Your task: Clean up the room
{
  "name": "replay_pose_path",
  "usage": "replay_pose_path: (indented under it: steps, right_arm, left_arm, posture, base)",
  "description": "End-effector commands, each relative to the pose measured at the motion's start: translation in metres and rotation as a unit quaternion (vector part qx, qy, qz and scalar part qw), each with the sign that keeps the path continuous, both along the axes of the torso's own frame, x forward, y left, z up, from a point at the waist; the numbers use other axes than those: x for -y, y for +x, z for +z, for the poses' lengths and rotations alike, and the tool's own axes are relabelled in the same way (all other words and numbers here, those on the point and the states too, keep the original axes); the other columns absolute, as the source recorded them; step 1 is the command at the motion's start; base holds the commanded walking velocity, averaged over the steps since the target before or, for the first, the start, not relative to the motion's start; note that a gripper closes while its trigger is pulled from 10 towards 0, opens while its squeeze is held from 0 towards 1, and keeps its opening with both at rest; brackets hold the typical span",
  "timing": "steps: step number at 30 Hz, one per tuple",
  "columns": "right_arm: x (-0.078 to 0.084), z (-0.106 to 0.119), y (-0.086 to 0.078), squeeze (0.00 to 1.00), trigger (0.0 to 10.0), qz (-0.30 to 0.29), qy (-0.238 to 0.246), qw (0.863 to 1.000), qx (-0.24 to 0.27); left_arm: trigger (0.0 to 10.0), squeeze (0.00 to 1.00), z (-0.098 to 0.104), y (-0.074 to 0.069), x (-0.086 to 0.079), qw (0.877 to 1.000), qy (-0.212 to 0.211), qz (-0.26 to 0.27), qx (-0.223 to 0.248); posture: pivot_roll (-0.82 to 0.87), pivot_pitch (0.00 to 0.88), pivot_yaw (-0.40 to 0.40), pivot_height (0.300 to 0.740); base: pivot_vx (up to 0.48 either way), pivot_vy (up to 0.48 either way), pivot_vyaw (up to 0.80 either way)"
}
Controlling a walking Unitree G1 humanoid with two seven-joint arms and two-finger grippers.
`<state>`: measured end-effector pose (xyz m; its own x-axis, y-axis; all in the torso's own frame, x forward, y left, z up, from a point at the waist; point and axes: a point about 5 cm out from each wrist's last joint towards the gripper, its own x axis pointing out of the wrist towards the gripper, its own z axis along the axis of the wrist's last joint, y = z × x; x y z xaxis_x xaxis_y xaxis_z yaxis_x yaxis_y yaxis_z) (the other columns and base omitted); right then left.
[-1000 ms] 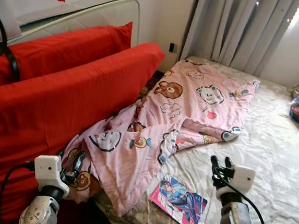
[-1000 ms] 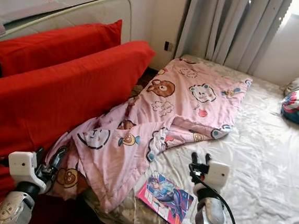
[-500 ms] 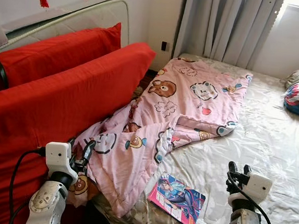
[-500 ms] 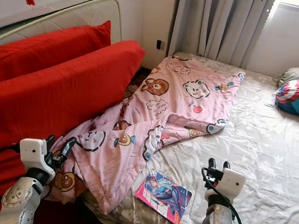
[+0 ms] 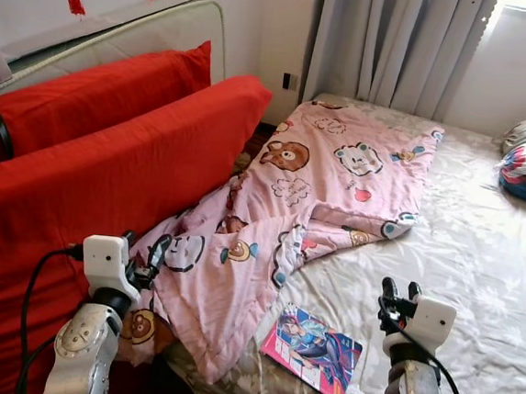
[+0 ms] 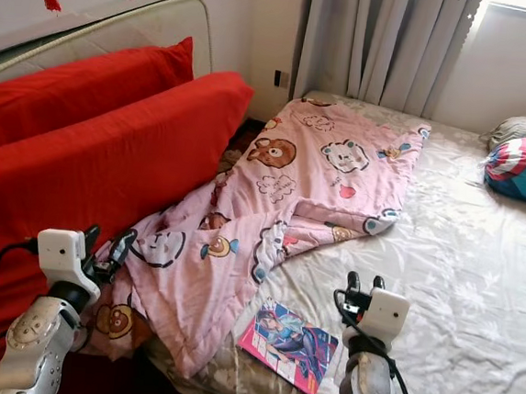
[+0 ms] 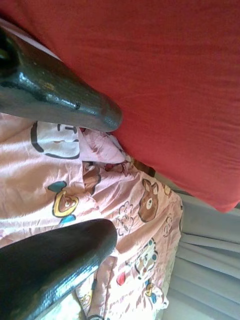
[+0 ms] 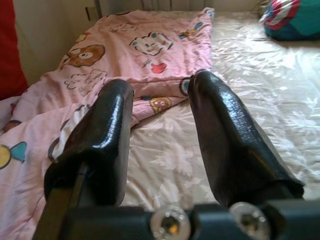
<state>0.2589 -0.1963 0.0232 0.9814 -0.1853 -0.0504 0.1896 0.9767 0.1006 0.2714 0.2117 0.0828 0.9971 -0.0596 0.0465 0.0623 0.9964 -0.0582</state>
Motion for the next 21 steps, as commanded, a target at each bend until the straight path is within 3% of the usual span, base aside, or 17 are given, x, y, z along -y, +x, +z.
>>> replay_pose_path:
  steps: [1, 7, 10, 15, 21]
  right_arm:
    - [0.003, 0.001, -0.003, 0.00, 10.0, -0.005, -0.003, 1.000, -0.002]
    - [0.001, 0.004, -0.002, 0.00, 10.0, 0.004, -0.008, 1.000, -0.009]
    - [-0.006, 0.000, -0.004, 0.00, 10.0, 0.027, -0.019, 0.999, -0.022]
    - [-0.007, 0.006, -0.002, 0.00, 10.0, 0.036, -0.022, 0.999, -0.009]
    - [-0.010, 0.009, -0.003, 0.00, 10.0, 0.052, -0.026, 0.998, -0.011]
  left_arm:
    - [10.0, 0.00, -0.002, -0.002, 0.004, 1.000, 0.001, -0.008, -0.008]
    - [10.0, 0.00, -0.002, -0.009, 0.003, 1.000, -0.001, -0.004, -0.009]
    - [10.0, 0.00, -0.007, -0.011, 0.007, 1.000, -0.001, -0.011, -0.017]
    - [10.0, 0.00, -0.004, -0.008, 0.016, 0.999, -0.001, -0.039, -0.012]
    - [10.0, 0.00, -0.001, -0.008, 0.015, 0.999, -0.007, -0.037, -0.012]
  posture:
    - [0.04, 0.000, -0.001, 0.740]
    - [0.04, 0.014, -0.020, 0.740]
    - [0.06, 0.018, -0.041, 0.720]
    - [0.05, 0.018, -0.050, 0.695]
    - [0.05, 0.027, -0.046, 0.695]
  base:
    - [0.000, 0.000, 0.00]
    - [0.000, 0.000, 0.00]
    - [0.000, 0.000, 0.00]
    - [0.000, 0.000, 0.00]
    - [0.000, 0.000, 0.00]
